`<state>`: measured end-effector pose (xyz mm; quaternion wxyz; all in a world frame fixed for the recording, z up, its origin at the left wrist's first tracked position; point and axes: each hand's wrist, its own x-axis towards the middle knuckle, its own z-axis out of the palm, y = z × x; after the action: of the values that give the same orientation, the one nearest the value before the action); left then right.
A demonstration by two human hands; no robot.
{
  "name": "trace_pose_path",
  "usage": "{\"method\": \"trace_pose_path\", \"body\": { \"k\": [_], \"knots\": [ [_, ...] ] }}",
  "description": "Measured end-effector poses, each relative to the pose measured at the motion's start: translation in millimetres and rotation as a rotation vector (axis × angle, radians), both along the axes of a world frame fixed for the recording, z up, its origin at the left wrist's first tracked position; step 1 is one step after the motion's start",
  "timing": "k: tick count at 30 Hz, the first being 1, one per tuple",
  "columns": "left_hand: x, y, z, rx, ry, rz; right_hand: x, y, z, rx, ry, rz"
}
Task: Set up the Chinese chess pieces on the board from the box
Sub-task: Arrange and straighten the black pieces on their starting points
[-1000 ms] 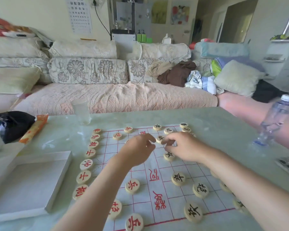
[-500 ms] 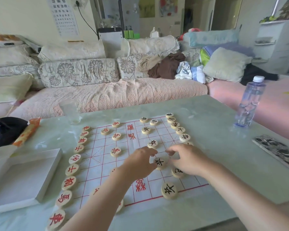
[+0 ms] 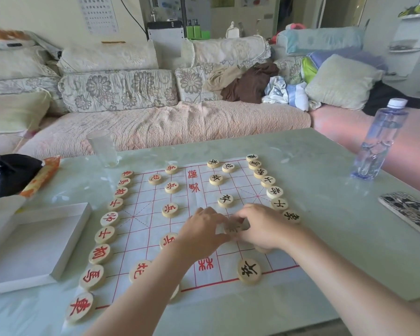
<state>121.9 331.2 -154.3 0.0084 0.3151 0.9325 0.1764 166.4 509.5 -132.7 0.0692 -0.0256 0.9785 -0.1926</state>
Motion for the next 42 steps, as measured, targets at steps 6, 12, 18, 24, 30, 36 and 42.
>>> {"method": "trace_pose_path", "body": {
  "k": [6, 12, 18, 24, 30, 36, 42],
  "knots": [
    [1, -2, 0, -0.009, -0.006, 0.003, 7, 0, 1, -0.009, 0.036, -0.011],
    [6, -3, 3, -0.017, -0.025, 0.025, 9, 0, 2, -0.027, 0.030, -0.033],
    [11, -3, 4, -0.002, -0.044, 0.047, 10, 0, 8, -0.093, 0.046, -0.048],
    [31, -5, 13, 0.073, -0.016, 0.015, 30, 6, 20, -0.148, 0.127, -0.045],
    [61, -13, 16, 0.039, -0.079, -0.056, 64, 8, 19, -0.109, -0.016, 0.048],
    [82, -21, 8, 0.005, -0.047, -0.116, 78, 8, 12, -0.072, -0.088, 0.127],
    [87, -23, 5, 0.033, -0.059, -0.076, 79, 1, 11, -0.113, -0.083, 0.130]
  ]
}}
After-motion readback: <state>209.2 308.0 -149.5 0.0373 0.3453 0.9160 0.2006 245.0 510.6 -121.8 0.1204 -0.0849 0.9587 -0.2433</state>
